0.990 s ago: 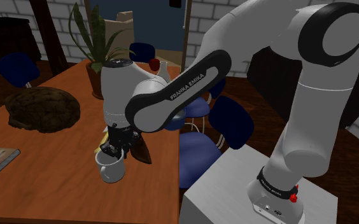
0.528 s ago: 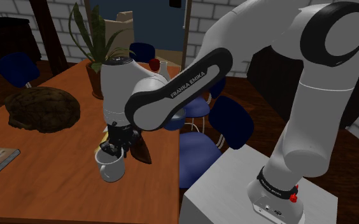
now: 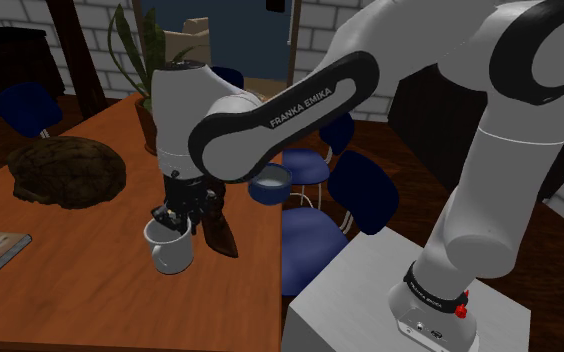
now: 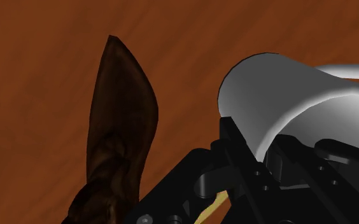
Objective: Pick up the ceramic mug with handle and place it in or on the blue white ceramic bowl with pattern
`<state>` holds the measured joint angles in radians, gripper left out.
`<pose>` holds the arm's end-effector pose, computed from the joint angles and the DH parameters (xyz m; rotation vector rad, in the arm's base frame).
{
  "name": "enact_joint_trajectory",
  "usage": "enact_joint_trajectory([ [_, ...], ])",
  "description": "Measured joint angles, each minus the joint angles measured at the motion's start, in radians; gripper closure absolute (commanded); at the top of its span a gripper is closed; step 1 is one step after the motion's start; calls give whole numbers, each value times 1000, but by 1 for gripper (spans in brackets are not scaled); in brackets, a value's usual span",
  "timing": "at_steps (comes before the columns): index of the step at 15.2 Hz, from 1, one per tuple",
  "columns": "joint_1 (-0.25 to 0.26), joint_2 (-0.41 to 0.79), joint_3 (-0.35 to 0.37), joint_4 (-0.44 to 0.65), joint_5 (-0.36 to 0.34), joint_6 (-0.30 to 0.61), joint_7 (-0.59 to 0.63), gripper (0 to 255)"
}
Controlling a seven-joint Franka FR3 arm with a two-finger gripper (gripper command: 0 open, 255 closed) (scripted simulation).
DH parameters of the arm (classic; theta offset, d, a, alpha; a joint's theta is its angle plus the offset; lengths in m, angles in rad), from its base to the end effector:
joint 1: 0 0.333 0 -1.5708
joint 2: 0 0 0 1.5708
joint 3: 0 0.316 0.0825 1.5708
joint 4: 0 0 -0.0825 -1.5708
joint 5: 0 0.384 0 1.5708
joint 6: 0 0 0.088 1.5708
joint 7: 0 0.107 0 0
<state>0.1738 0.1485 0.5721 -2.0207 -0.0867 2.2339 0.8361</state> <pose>0.4373 0.3894 0.3975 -3.0690 0.0744 -0.0870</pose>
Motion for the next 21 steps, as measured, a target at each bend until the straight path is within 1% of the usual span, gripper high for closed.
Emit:
enact_joint_trajectory([
  [10, -9, -62, 6, 67, 45, -119, -28, 255],
  [21, -13, -97, 7, 181, 69, -261, -42, 255],
])
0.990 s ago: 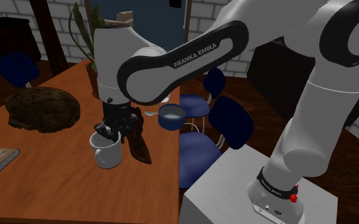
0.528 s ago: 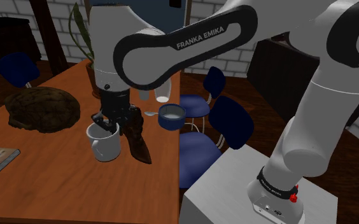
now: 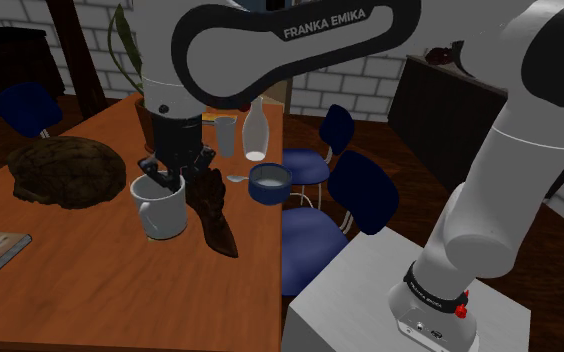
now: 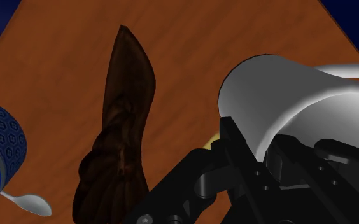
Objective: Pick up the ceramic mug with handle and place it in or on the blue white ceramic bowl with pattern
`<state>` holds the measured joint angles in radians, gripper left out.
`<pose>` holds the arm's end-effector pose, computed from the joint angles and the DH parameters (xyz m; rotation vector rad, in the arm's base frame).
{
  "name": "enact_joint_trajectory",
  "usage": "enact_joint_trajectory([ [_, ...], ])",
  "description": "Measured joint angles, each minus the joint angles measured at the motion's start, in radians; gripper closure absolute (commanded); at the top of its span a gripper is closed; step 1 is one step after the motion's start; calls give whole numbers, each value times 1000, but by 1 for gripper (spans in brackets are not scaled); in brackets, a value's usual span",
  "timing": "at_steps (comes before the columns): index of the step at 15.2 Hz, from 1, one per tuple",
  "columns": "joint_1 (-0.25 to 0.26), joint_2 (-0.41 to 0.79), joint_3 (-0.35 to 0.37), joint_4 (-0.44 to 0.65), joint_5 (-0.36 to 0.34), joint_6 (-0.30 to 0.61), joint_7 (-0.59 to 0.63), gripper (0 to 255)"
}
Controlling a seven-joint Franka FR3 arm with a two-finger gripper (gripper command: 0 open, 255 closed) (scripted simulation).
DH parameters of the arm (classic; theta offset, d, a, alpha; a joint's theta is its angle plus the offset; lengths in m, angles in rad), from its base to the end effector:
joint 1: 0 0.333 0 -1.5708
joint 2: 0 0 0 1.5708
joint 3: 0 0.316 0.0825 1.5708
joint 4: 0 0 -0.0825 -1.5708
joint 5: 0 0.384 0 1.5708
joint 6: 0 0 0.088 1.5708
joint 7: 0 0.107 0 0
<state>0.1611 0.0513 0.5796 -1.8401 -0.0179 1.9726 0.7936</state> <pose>0.4353 0.3894 0.5069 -3.0691 0.0744 -0.0871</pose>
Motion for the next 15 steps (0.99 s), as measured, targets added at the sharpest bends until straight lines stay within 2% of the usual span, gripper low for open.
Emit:
enact_joint_trajectory([
  [4, -19, -31, -15, 5, 22, -31, -40, 255],
  [10, -87, -158, -95, -109, 100, -33, -212, 255],
  [15, -136, -230, -176, -177, 133, -41, -354, 255],
])
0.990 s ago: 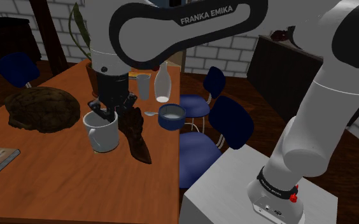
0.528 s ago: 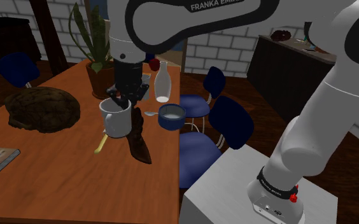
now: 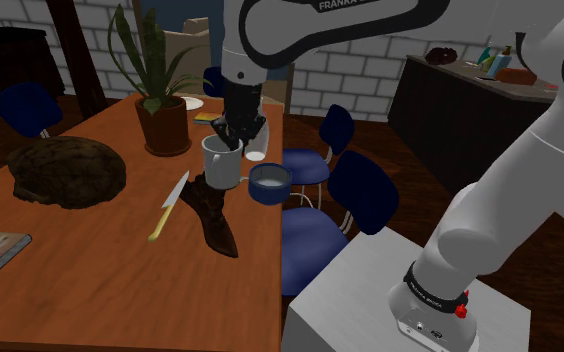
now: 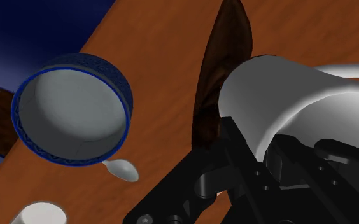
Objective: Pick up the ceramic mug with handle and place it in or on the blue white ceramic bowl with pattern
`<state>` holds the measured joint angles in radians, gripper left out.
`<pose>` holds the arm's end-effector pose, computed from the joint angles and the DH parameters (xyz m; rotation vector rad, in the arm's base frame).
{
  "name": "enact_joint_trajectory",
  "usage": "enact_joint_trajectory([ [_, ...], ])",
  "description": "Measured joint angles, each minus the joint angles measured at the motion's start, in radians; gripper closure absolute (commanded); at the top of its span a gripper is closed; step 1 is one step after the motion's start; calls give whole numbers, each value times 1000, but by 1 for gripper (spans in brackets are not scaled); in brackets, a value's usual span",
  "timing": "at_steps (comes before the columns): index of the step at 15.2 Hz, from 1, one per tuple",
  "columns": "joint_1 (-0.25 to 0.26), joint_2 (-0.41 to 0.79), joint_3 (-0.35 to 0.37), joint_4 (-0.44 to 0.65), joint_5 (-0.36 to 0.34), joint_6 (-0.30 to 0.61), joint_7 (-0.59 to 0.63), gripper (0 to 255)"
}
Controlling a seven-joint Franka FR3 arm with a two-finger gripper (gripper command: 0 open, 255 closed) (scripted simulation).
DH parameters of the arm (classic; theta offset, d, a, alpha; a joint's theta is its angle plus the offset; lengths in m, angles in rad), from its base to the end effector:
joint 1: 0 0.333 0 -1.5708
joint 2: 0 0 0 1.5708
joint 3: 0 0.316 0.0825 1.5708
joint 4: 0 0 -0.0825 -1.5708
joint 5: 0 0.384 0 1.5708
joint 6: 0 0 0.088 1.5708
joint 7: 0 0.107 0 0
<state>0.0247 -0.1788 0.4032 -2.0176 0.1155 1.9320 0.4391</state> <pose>0.4633 0.2320 0.5303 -3.0697 0.0779 -0.0865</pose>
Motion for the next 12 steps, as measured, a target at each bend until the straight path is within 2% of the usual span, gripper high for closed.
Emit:
enact_joint_trajectory([
  [6, -54, -64, -98, -55, 15, -20, -158, 255],
  [12, -113, -59, -193, -34, 1, -48, -303, 255],
])
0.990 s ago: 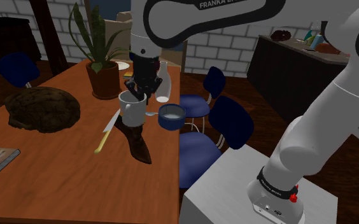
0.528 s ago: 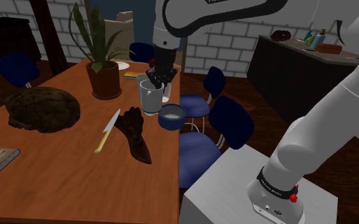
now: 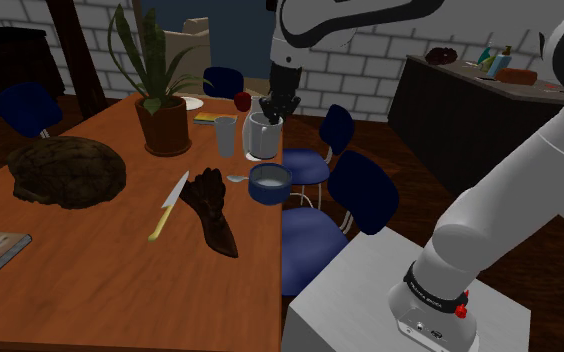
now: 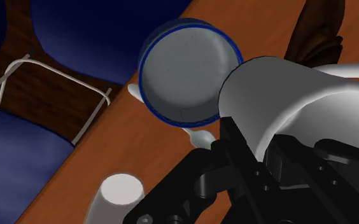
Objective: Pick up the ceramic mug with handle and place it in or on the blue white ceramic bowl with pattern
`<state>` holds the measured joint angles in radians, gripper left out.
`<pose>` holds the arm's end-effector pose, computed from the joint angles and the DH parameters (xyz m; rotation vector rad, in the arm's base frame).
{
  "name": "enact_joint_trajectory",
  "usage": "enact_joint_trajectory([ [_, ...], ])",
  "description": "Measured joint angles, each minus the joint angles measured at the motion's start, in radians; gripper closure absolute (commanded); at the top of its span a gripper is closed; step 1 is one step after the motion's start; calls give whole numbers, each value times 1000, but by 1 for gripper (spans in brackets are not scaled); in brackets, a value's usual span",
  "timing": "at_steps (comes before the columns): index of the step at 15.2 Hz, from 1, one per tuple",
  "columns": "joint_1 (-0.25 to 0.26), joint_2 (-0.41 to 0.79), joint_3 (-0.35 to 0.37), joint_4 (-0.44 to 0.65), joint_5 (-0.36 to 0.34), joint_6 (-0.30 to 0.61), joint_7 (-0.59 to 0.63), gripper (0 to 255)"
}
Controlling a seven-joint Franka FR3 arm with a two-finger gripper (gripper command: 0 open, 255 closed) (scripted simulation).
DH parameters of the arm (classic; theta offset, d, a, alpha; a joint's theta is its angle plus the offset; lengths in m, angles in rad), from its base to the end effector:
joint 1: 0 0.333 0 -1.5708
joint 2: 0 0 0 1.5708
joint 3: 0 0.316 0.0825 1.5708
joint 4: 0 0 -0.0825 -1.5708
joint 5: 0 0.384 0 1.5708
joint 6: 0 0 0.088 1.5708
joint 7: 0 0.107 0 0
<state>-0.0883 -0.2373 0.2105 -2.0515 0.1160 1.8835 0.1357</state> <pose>0.4893 0.0764 0.5437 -3.0694 0.0764 -0.0869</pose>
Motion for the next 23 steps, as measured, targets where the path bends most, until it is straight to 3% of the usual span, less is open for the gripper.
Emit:
enact_joint_trajectory([
  [4, -24, 4, -38, -12, -5, 10, -61, 255],
  [23, -21, 46, -31, -193, 0, 232, -76, 255],
])
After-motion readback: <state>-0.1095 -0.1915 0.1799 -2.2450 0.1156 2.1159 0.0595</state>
